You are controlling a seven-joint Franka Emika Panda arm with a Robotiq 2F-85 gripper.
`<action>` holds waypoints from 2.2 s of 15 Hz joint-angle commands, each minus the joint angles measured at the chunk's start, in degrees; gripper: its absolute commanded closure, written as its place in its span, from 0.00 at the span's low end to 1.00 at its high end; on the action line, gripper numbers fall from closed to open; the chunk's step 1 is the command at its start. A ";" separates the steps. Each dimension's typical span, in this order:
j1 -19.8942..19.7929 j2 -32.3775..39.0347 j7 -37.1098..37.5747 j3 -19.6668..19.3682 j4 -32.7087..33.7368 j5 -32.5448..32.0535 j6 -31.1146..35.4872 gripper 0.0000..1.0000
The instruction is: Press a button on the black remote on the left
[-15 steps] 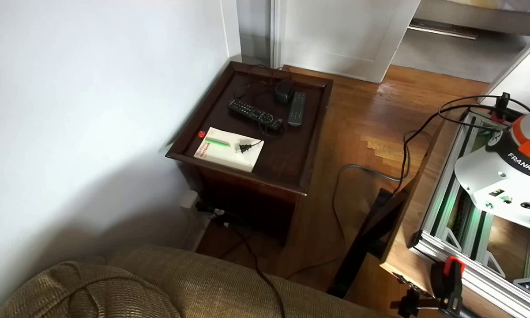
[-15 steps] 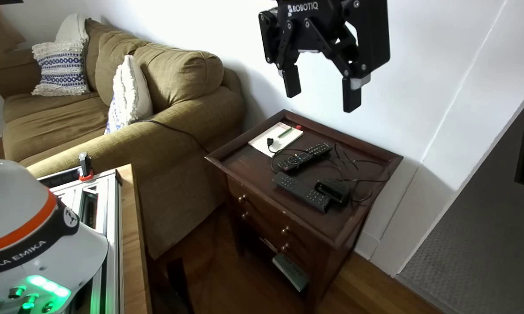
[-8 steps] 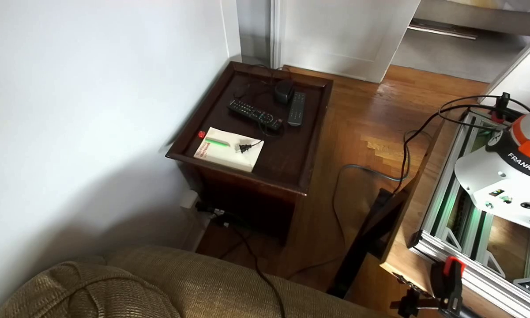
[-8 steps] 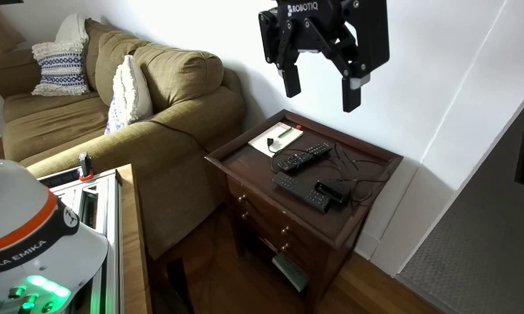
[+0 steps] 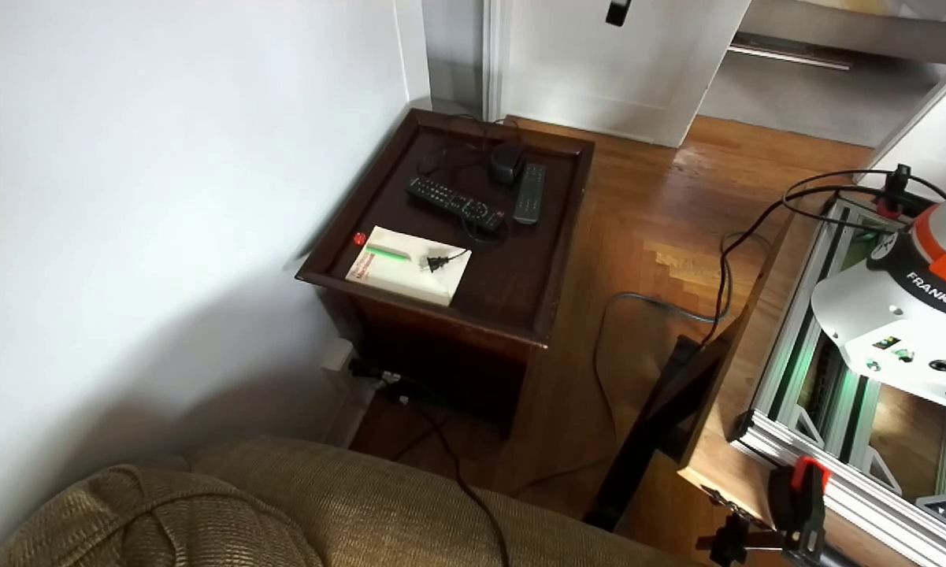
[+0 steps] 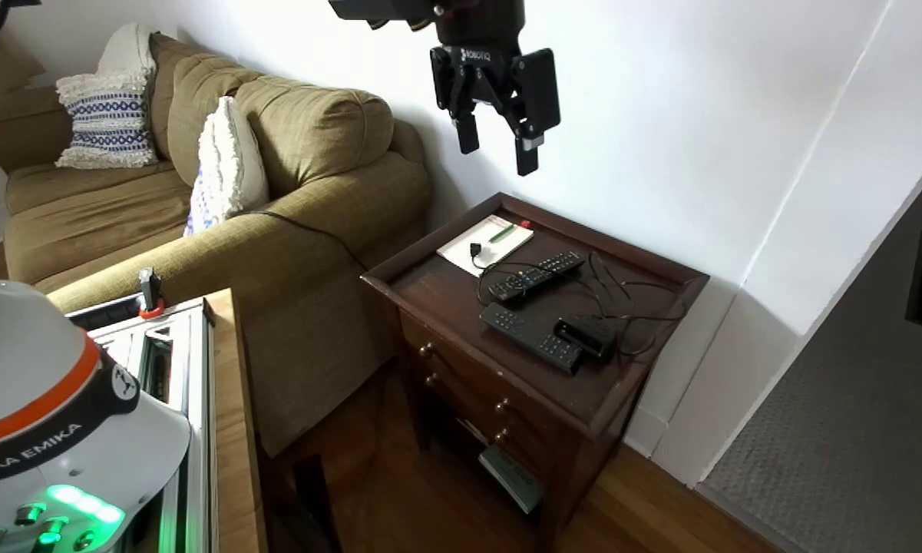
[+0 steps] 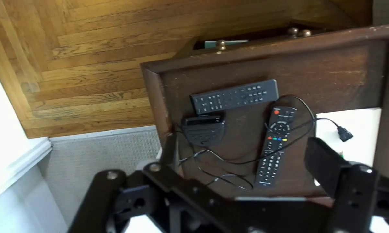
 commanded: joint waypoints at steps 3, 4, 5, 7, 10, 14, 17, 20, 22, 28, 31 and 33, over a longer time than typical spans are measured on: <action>3.21 9.13 6.35 3.86 1.83 4.21 8.48 0.00; 3.56 10.92 7.03 4.34 2.19 4.54 10.07 0.00; 3.99 12.70 7.11 4.73 2.30 5.04 12.39 0.00; 4.81 16.49 5.86 5.34 2.42 5.70 17.87 0.00; 5.71 21.99 5.67 6.49 3.36 6.64 25.76 0.00; 6.49 29.51 6.99 7.42 6.50 4.14 33.98 0.00; 8.02 34.73 9.29 4.79 9.53 -1.36 38.92 0.00; 7.86 33.83 8.45 4.81 8.85 -1.23 38.77 0.00; 8.73 36.13 9.27 3.29 10.60 -2.86 39.44 0.00; 9.22 36.89 9.39 3.01 11.63 -3.00 39.44 0.00; 9.30 36.89 9.43 2.91 11.67 -3.02 39.44 0.00; 11.88 39.41 13.71 0.30 14.04 -5.03 39.02 0.00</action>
